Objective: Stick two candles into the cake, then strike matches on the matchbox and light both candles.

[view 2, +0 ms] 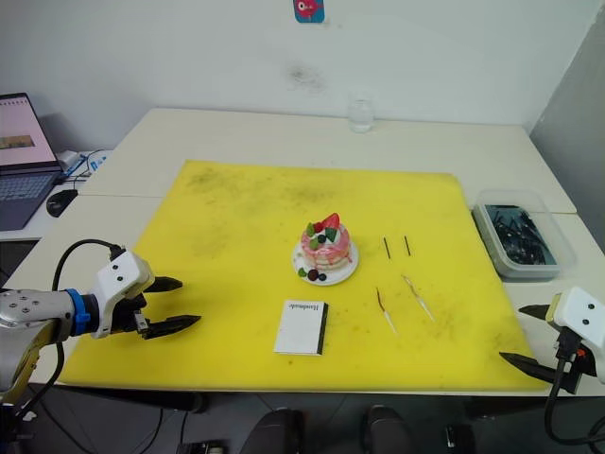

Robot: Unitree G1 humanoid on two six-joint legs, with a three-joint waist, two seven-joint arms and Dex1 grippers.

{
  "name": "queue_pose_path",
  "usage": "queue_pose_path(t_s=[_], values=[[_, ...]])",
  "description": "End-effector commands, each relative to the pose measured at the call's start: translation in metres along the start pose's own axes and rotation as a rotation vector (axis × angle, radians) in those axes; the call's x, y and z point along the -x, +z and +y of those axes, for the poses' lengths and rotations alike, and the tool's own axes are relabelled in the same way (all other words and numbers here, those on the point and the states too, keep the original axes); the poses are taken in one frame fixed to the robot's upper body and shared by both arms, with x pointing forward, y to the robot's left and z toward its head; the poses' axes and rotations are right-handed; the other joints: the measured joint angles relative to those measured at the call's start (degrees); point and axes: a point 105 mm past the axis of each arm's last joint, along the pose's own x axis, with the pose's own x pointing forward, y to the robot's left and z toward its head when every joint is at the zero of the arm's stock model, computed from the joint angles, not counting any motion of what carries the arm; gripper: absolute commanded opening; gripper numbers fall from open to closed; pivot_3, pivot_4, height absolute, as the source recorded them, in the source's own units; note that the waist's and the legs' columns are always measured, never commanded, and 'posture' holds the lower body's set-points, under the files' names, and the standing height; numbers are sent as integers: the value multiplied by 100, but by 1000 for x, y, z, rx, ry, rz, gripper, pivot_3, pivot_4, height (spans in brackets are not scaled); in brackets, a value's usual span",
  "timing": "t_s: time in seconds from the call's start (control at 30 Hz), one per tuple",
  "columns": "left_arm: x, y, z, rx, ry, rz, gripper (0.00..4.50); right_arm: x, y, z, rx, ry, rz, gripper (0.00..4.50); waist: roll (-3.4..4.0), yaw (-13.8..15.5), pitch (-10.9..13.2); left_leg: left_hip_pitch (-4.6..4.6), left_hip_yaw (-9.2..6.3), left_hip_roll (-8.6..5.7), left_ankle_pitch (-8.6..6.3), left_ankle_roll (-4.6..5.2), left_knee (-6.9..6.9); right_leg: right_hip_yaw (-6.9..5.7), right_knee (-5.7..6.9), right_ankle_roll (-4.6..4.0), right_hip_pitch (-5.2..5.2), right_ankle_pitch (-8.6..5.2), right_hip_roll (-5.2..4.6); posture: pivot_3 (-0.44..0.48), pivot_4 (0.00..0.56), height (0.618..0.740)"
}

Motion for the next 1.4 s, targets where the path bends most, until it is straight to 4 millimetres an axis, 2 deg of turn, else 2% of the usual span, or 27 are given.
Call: queue_pose_path(t_s=[0.03,0.87,0.97,1.1,1.3,1.4], values=[[3,7,2,-28,7,-16,4500,3,10,-3,36,-15,-25,4481,0,0,0,0,0,0,0,0,0,0,0,0,0,0,0,0,150,740],[1,24,4,23,-35,-99,4500,-4,21,1,62,-14,-69,4481,0,-1,0,-1,0,0,0,0,3,1,1,33,1,19,4,0,150,740],[-1,35,-15,15,-120,-156,4500,-4,34,-4,73,-67,-139,4481,0,-11,0,0,2,0,0,0,3,2,1,32,1,19,4,0,150,740],[-5,51,-50,29,-242,-217,4500,-4,51,-6,51,-117,-225,4481,0,-13,0,-3,3,-1,0,0,3,5,1,38,0,22,2,0,150,740],[-9,69,-91,29,-347,-303,4500,-21,63,13,5,-137,-278,4481,2,-2,-1,-1,-8,1,0,0,1,-3,6,37,1,21,5,0,150,740],[-13,86,-107,-4,-371,-404,4500,-34,67,21,-26,-152,-282,4481,3,-3,-1,-1,-6,0,1,0,7,2,6,37,3,21,5,0,150,740]])
